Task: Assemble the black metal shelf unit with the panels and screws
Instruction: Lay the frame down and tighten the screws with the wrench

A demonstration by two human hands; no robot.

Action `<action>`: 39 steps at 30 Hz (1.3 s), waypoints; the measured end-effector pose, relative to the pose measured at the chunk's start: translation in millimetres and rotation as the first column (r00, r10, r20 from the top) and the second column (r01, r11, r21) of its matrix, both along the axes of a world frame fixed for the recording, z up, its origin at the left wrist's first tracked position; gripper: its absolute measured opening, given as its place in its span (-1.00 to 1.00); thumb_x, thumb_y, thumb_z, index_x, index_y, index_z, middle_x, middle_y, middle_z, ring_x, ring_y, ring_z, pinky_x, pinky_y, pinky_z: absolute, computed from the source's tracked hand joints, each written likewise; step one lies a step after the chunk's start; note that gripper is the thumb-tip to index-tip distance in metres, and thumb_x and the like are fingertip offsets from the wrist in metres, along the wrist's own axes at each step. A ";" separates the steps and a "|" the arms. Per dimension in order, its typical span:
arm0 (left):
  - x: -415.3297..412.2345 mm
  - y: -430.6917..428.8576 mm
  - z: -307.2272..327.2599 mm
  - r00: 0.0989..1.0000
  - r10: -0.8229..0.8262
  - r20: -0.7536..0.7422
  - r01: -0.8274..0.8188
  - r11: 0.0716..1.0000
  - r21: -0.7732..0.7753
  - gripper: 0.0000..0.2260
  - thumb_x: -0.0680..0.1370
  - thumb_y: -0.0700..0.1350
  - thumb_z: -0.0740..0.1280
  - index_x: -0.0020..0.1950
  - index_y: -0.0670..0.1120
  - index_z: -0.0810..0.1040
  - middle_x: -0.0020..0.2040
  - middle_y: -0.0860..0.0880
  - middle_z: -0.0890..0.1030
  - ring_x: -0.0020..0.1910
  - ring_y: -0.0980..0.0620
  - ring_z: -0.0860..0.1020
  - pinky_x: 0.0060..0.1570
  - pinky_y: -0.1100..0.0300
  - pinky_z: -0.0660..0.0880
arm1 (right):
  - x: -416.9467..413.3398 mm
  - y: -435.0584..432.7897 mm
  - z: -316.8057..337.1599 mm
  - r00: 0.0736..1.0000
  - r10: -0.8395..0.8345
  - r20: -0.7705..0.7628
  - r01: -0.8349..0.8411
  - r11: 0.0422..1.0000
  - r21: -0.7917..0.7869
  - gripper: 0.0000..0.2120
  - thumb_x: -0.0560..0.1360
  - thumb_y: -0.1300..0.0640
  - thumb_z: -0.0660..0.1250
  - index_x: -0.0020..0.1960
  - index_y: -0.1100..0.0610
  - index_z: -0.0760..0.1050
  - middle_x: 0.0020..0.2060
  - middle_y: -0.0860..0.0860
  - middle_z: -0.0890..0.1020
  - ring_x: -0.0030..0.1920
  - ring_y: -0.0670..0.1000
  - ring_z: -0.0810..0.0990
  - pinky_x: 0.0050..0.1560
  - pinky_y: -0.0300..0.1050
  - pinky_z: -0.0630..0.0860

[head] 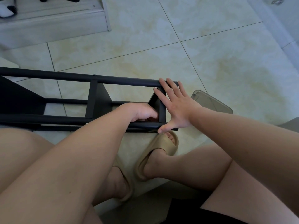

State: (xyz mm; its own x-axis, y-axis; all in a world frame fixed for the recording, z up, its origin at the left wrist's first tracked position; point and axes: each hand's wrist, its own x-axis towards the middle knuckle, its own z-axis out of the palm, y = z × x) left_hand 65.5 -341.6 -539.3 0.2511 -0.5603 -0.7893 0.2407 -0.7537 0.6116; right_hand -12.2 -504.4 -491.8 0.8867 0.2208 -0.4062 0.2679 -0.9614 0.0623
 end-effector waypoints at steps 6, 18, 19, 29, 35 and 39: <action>1.6 0.9 -0.7 1.000 -0.001 -0.018 0.000 0.999 -0.036 -0.80 0.48 -0.21 0.34 0.06 -0.18 0.66 -0.07 -0.07 0.66 -0.10 -0.02 0.59 -0.10 0.18 0.47 | 0.3 0.8 0.9 1.000 -0.001 -0.001 0.001 1.000 0.002 0.39 0.11 -0.75 -0.05 0.64 0.10 -0.31 0.59 0.20 -0.36 0.59 0.27 -0.36 0.53 0.25 -0.35; 1.5 0.8 -2.7 1.000 0.006 0.002 -0.006 1.000 -0.009 -0.75 0.49 -0.19 0.35 0.13 -0.22 0.65 0.01 -0.18 0.68 -0.05 -0.06 0.57 0.09 0.07 0.49 | 0.5 0.1 -0.9 1.000 -0.001 -0.003 0.001 1.000 0.007 0.39 0.10 -0.76 -0.08 0.64 0.09 -0.32 0.58 0.20 -0.37 0.58 0.26 -0.37 0.53 0.25 -0.35; 1.8 0.8 -3.2 1.000 0.008 0.000 -0.008 1.000 -0.014 -0.78 0.49 -0.21 0.34 0.10 -0.20 0.67 0.00 -0.16 0.68 -0.05 -0.04 0.57 0.07 0.09 0.50 | 0.4 0.1 -0.9 1.000 -0.002 -0.004 0.002 1.000 0.008 0.39 0.10 -0.76 -0.07 0.64 0.09 -0.32 0.58 0.20 -0.37 0.58 0.26 -0.37 0.52 0.25 -0.35; 0.7 0.5 -2.8 1.000 0.010 0.002 -0.010 1.000 0.027 -0.72 0.51 -0.14 0.37 0.17 -0.21 0.64 0.11 -0.18 0.69 0.21 -0.21 0.60 0.34 -0.11 0.46 | 0.1 1.2 1.2 1.000 -0.008 -0.015 0.008 1.000 0.008 0.40 0.11 -0.75 -0.02 0.64 0.10 -0.32 0.58 0.20 -0.37 0.58 0.26 -0.37 0.54 0.26 -0.33; 1.8 0.1 -5.0 1.000 -0.001 0.001 0.001 1.000 -0.007 -0.78 0.49 -0.19 0.35 0.11 -0.15 0.68 0.13 -0.14 0.68 0.15 -0.10 0.61 0.26 0.02 0.48 | -0.3 1.3 2.6 1.000 -0.008 -0.013 0.008 1.000 0.003 0.39 0.12 -0.75 -0.02 0.64 0.10 -0.32 0.58 0.20 -0.38 0.58 0.25 -0.38 0.55 0.26 -0.33; 2.7 2.5 -3.6 0.998 0.027 -0.061 -0.030 0.998 -0.046 -0.82 0.51 -0.27 0.34 0.01 -0.08 0.68 -0.07 -0.05 0.69 -0.03 -0.01 0.60 0.08 0.13 0.51 | -0.2 1.7 1.9 1.000 -0.008 -0.016 0.008 1.000 0.009 0.39 0.12 -0.75 -0.01 0.64 0.10 -0.32 0.58 0.20 -0.38 0.58 0.25 -0.38 0.54 0.26 -0.34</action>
State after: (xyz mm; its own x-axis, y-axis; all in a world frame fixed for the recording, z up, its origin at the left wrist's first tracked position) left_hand 68.2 -339.2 -542.9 0.2207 -0.5902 -0.7765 0.2991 -0.7168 0.6298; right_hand -12.4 -502.6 -490.0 0.8821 0.2174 -0.4179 0.2608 -0.9641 0.0490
